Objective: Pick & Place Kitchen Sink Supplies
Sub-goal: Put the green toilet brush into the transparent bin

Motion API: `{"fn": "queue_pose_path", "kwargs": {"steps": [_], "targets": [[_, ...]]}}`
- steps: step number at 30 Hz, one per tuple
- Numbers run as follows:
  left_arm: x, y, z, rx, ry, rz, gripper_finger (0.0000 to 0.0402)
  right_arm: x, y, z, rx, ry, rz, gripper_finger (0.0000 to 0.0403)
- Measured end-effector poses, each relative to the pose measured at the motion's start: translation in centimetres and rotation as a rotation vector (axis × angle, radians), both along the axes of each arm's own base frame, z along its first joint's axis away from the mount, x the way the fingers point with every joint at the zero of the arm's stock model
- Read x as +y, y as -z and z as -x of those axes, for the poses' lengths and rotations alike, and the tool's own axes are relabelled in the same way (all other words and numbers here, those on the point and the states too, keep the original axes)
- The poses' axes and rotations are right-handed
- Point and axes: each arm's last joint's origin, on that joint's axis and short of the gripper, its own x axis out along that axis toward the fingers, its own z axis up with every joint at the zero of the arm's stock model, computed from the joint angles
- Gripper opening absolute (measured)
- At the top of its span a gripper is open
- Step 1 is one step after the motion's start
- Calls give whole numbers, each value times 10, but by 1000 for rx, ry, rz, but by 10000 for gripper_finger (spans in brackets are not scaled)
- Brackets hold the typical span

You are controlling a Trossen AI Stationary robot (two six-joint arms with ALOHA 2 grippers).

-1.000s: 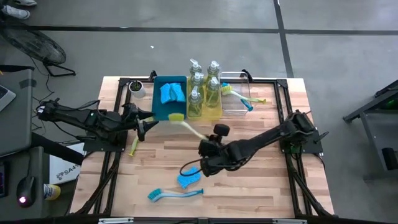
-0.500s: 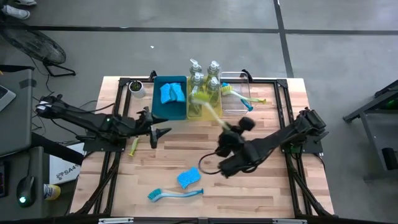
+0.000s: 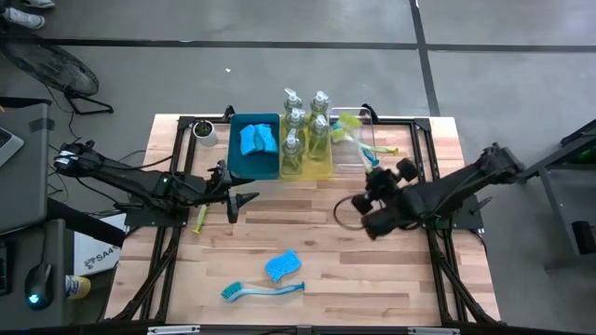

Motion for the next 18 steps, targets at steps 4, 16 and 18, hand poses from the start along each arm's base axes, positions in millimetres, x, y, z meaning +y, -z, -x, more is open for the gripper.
{"fn": "queue_pose_path", "kwargs": {"steps": [4, 16, 18], "targets": [[0, 0, 0, 0, 0, 0, 227, -27, 7, 14, -26, 49, -52, 67], [0, 0, 0, 4, 1, -1, 227, -106, 13, 4, 21, -42, -195, 67], [0, 1, 0, 10, 5, -1, 227, -117, 13, 5, 27, -30, -214, 67]]}}
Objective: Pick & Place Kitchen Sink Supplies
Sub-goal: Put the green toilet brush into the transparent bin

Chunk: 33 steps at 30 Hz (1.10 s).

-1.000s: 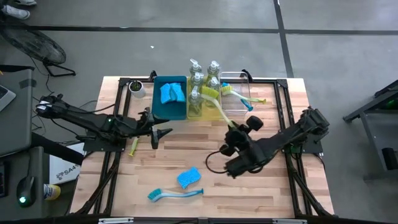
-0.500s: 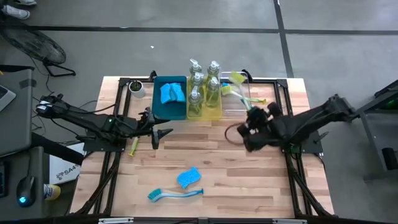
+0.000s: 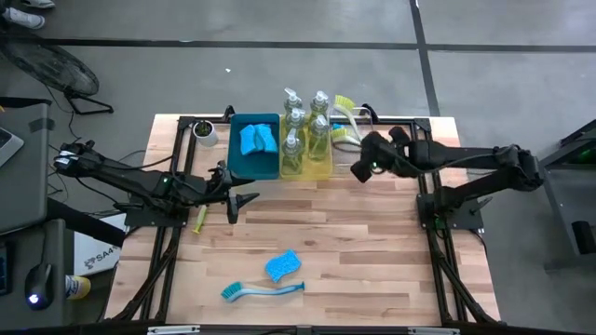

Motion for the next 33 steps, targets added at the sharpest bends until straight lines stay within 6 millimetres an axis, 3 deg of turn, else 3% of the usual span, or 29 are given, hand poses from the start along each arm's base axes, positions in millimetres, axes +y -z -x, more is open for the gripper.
{"fn": "queue_pose_path", "kwargs": {"steps": [11, 28, 33], "targets": [[0, 3, 1, 30, 7, -16, 227, -38, 3, 10, 17, 7, -169, 67], [0, 2, 1, 48, 31, -87, 227, -65, 0, 14, -33, -14, -291, 67], [1, -2, 4, 34, 19, -124, 227, -79, 13, 6, 38, -8, -339, 67]]}}
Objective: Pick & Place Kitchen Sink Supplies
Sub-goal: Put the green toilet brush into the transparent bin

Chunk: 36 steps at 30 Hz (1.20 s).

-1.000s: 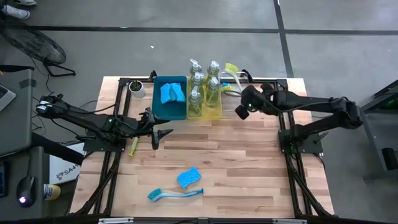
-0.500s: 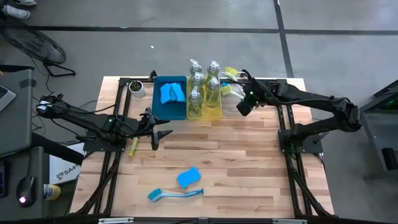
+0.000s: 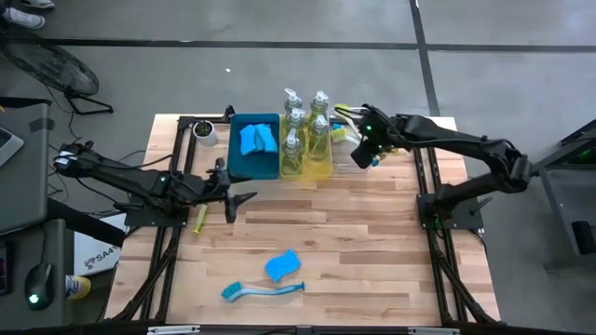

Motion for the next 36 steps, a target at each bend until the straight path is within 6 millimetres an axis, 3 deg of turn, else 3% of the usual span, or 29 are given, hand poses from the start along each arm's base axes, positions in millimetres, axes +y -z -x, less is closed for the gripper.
{"fn": "queue_pose_path", "kwargs": {"steps": [11, 21, 36], "targets": [[0, -7, 8, -45, 69, -21, 227, -16, 23, -5, 122, 4, -53, 67], [0, 29, 17, -242, 186, 8, 227, -15, 23, -5, 98, -10, -105, 67], [9, 56, 59, -483, 239, 3, 227, -14, 23, -5, 65, -2, -156, 72]]}}
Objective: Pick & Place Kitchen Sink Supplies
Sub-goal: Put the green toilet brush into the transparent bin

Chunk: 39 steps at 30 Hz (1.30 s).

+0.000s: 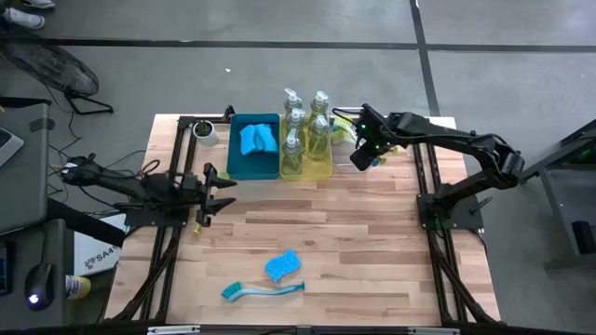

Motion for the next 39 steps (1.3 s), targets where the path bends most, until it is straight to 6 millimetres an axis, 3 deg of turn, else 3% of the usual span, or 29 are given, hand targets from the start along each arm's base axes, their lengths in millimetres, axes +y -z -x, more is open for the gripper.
{"fn": "queue_pose_path", "kwargs": {"steps": [16, 21, 24, 31, 39], "targets": [[3, 4, 12, -55, 0, 14, 227, -2, -3, 0, 20, -34, 81, 122], [3, 5, 12, -54, 1, 14, 227, -2, -16, 5, -12, -41, 146, 155], [3, 5, 12, -54, 2, 14, 227, -1, -36, 8, -59, -29, 175, 182], [3, 5, 12, -51, 3, 13, 227, 20, -69, 14, -209, -93, 153, 217], [3, 6, 11, -47, 3, 11, 227, 63, -77, 5, -279, -235, 91, 210]]}}
